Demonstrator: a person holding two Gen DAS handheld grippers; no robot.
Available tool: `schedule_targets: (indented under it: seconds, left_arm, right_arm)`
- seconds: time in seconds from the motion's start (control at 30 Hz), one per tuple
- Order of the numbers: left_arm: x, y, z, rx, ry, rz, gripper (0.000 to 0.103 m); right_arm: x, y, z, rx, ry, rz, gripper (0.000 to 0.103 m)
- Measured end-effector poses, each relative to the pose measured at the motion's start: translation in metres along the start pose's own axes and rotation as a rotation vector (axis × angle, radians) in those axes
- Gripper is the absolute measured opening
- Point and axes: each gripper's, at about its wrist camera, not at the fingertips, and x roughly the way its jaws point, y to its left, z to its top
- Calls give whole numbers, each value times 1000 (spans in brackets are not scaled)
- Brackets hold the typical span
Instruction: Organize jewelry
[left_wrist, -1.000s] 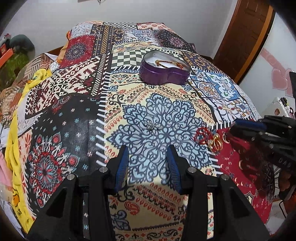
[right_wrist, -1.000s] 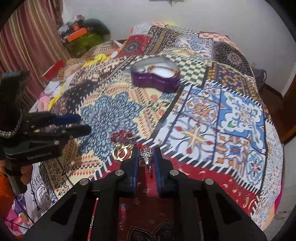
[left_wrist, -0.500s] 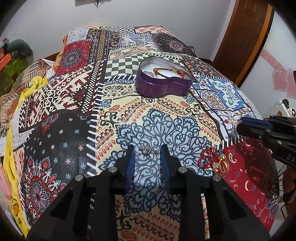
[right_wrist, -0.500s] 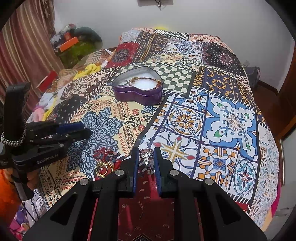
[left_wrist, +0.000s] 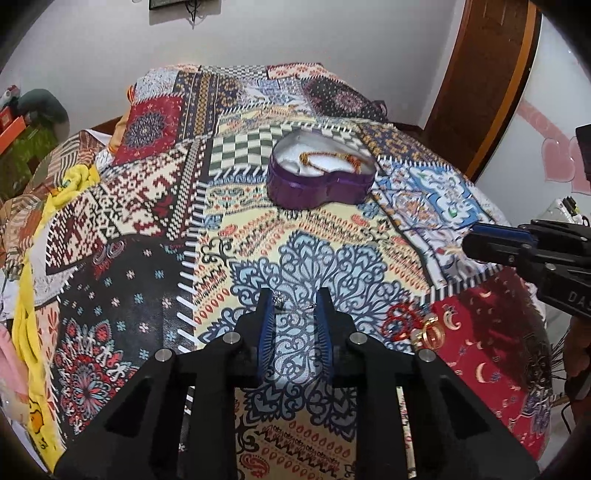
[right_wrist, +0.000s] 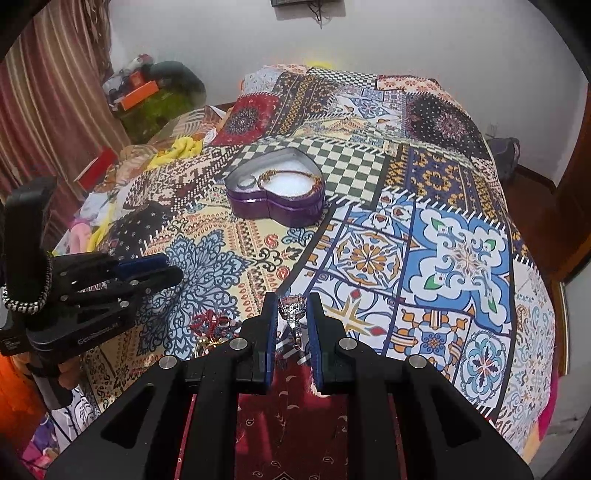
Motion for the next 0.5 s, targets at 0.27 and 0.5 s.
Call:
schedule_targets:
  seconds: [0.27, 0.5]
  left_arm:
    - [-24, -5, 14, 13, -70, -2, 22]
    - [-33, -7, 36, 23, -120, -4, 22]
  right_arm:
    - [-12, 1, 15, -6, -50, 0, 14]
    - [-16, 3, 32, -18, -90, 0, 14]
